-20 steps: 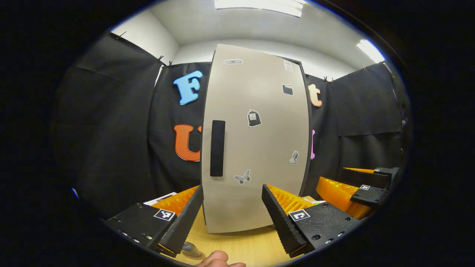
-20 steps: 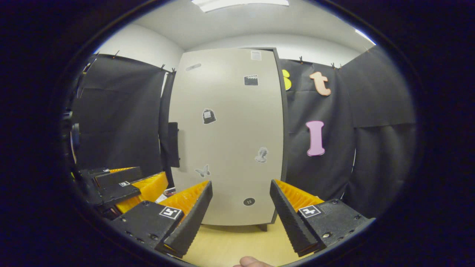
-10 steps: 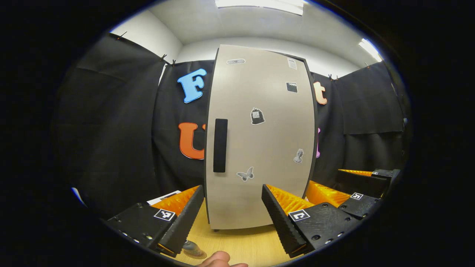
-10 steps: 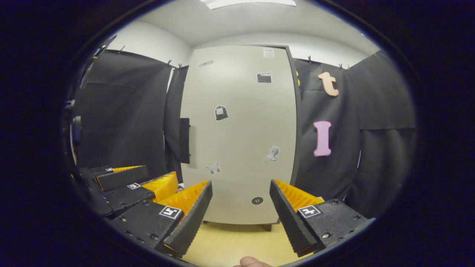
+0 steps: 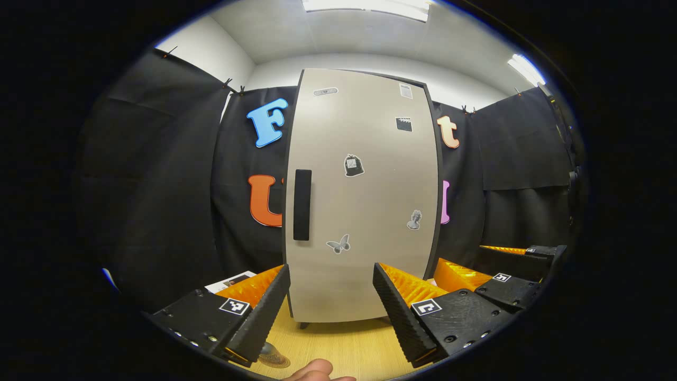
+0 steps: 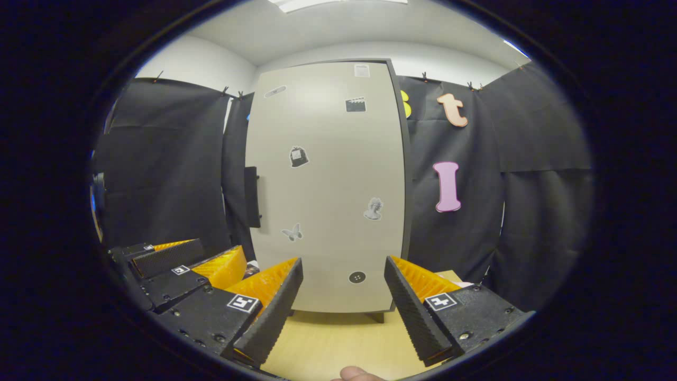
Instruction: Open the cabinet door with the right hand, grasp the bottle in the cabinet with the left hand and place it on the coaster, then close the cabinet door with the right hand.
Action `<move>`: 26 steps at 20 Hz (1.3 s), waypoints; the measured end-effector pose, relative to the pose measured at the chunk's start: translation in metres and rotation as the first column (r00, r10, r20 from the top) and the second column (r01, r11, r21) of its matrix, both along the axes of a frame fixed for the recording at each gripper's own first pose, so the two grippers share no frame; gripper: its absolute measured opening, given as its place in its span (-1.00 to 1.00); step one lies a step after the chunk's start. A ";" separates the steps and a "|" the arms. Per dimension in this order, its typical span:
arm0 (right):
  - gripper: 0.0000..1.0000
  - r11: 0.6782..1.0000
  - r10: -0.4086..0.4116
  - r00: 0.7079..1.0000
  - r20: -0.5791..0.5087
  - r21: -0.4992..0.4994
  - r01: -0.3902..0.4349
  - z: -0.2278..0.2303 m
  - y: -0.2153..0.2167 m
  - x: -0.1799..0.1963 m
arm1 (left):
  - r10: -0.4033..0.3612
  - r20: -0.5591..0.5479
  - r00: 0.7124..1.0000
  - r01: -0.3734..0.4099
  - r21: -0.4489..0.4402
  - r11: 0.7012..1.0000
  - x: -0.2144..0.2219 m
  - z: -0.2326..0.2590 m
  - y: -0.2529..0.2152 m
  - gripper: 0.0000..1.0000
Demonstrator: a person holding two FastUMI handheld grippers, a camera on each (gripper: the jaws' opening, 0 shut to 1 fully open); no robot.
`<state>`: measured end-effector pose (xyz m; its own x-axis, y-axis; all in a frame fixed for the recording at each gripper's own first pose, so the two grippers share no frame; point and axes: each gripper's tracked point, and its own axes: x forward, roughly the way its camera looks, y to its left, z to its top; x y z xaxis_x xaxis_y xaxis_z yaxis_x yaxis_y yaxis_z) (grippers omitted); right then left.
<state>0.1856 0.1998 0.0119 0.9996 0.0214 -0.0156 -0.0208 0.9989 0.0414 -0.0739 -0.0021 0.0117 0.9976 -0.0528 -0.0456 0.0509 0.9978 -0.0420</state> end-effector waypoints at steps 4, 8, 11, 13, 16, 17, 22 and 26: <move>0.92 1.000 -0.011 1.000 -0.025 0.008 0.011 -0.006 -0.004 -0.002 | 0.018 -0.028 0.999 -0.018 -0.004 1.000 -0.004 -0.005 0.000 0.91; 0.92 1.000 -0.024 0.999 -0.035 0.013 0.024 -0.005 -0.008 -0.002 | 0.031 -0.012 0.999 -0.031 -0.003 1.000 -0.005 -0.001 0.000 0.90; 0.92 0.999 -0.026 0.999 -0.045 0.022 0.027 -0.008 -0.008 -0.003 | 0.028 -0.010 1.000 -0.028 -0.017 0.999 -0.005 -0.002 -0.002 0.90; 0.92 0.999 -0.021 0.999 -0.042 0.033 0.022 -0.006 -0.008 -0.004 | 0.017 -0.003 1.000 -0.017 -0.021 1.000 -0.005 0.000 -0.005 0.90; 0.98 0.999 -0.035 0.998 -0.042 0.003 0.035 -0.008 -0.011 -0.004 | 0.028 0.001 1.000 -0.028 0.016 0.999 -0.006 0.000 -0.002 0.90; 0.99 0.999 -0.041 0.998 -0.042 -0.014 0.041 -0.008 -0.012 -0.005 | 0.034 0.001 0.999 -0.034 0.030 0.999 -0.006 -0.001 -0.001 0.89; 0.92 0.999 -0.033 0.999 -0.040 -0.031 0.032 -0.008 -0.010 -0.006 | 0.022 -0.038 0.999 -0.022 0.013 1.000 -0.008 -0.009 -0.004 0.90; 0.99 1.000 -0.023 0.999 -0.047 -0.012 0.023 -0.008 -0.011 -0.006 | 0.032 -0.012 0.999 -0.031 0.032 0.999 -0.007 0.000 -0.002 0.90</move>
